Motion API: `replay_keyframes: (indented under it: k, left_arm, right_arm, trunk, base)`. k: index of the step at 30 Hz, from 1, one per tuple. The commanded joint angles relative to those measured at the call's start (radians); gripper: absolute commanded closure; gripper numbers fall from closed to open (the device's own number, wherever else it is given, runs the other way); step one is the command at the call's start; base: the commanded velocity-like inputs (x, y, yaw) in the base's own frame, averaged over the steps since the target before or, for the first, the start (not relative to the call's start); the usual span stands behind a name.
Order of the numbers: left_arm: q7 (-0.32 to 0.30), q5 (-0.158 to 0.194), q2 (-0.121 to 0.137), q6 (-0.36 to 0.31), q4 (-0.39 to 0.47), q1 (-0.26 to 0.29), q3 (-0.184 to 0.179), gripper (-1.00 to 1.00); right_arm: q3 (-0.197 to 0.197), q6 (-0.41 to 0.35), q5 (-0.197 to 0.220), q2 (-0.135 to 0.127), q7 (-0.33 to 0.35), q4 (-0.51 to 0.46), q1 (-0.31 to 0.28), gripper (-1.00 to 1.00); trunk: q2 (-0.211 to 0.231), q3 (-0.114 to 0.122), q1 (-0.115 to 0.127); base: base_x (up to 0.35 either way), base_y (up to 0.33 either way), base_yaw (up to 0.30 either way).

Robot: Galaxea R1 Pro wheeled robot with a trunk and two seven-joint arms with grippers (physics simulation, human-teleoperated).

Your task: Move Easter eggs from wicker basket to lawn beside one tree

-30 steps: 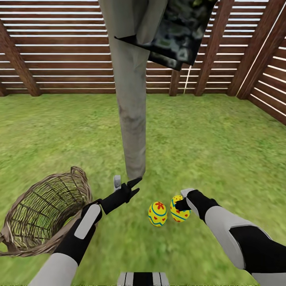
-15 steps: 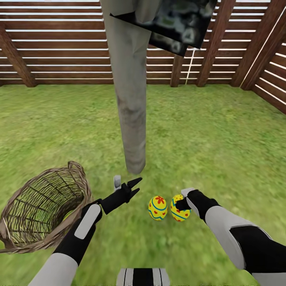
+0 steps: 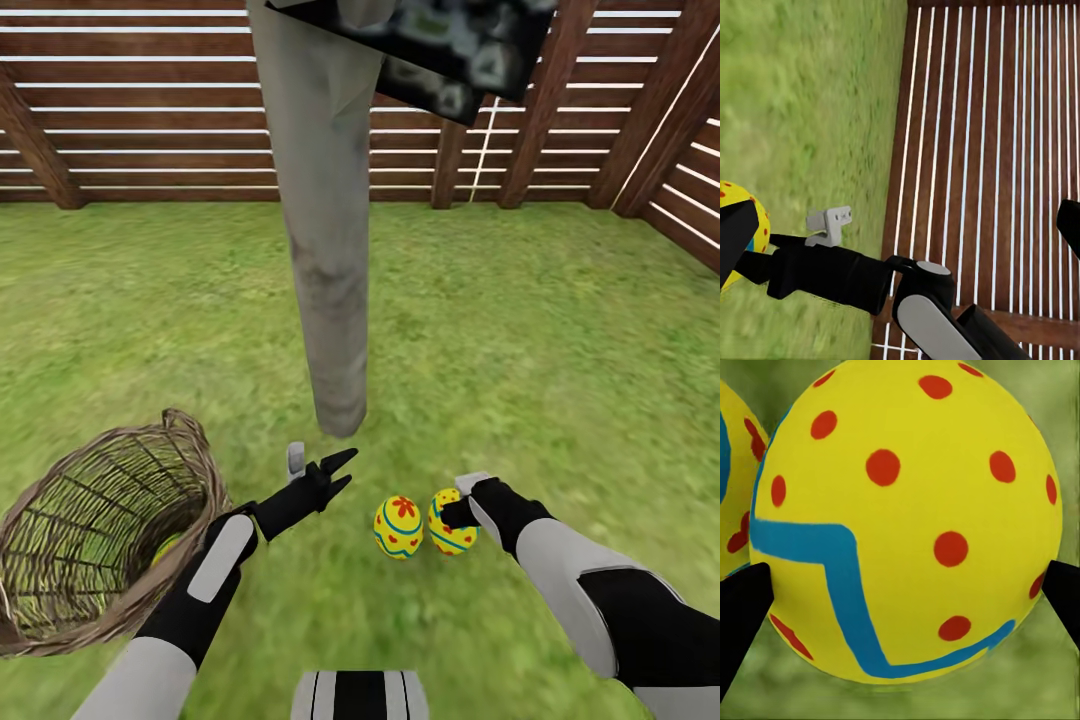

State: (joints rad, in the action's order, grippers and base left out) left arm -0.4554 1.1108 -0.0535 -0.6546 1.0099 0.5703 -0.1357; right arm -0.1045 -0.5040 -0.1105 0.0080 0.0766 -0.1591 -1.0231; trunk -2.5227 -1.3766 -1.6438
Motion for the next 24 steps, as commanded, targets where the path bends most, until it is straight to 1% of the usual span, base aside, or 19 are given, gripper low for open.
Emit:
replay_keyframes:
  k: [1,5,7,9,12,18,22,24]
  left_arm:
    - [0.001,0.006,0.0,-0.007,0.0,0.0,0.001,-1.0]
    - [0.001,0.006,0.0,-0.006,0.001,0.0,0.001,-1.0]
    - [0.0,0.006,0.0,-0.005,0.0,0.0,0.001,-1.0]
    - [-0.001,0.006,0.0,-0.005,0.0,0.0,0.001,-1.0]
    - [-0.002,0.006,0.0,-0.005,0.004,0.0,0.001,-1.0]
    - [0.0,0.006,0.0,-0.005,0.003,0.0,0.001,-1.0]
    - [0.0,0.006,0.0,-0.005,0.001,-0.001,0.001,-1.0]
    - [0.0,0.006,0.0,-0.005,0.001,-0.001,0.001,-1.0]
  right_arm:
    - [-0.006,-0.005,-0.011,0.0,0.008,-0.002,0.0,1.0]
    - [-0.006,-0.004,-0.011,0.0,0.008,-0.001,0.0,1.0]
    - [-0.006,-0.004,-0.011,0.0,0.007,-0.002,0.0,1.0]
    - [-0.006,-0.004,-0.01,0.0,-0.023,-0.002,0.0,1.0]
    - [-0.006,-0.004,-0.009,0.0,-0.043,-0.002,0.0,1.0]
    - [-0.006,-0.001,-0.008,0.001,-0.044,-0.001,0.0,1.0]
    - [-0.006,0.036,-0.007,0.001,-0.044,0.0,0.0,1.0]
    - [-0.006,0.041,-0.006,0.001,-0.044,0.0,0.0,1.0]
  trunk:
    - [0.0,-0.001,0.0]
    - [0.0,-0.001,0.0]
    - [0.0,-0.001,0.0]
    - [0.0,-0.001,0.0]
    - [-0.001,-0.012,-0.002]
    - [-0.002,-0.035,-0.004]
    - [-0.003,-0.051,-0.006]
    - [-0.004,-0.059,-0.007]
  base:
    - [0.327,0.0,0.0]
    - [0.333,0.0,0.0]
    - [0.133,0.0,0.0]
    - [0.021,0.0,0.0]
    - [0.002,0.0,0.0]
    - [0.0,0.0,0.0]
    - [0.0,0.0,0.0]
    - [0.0,0.0,0.0]
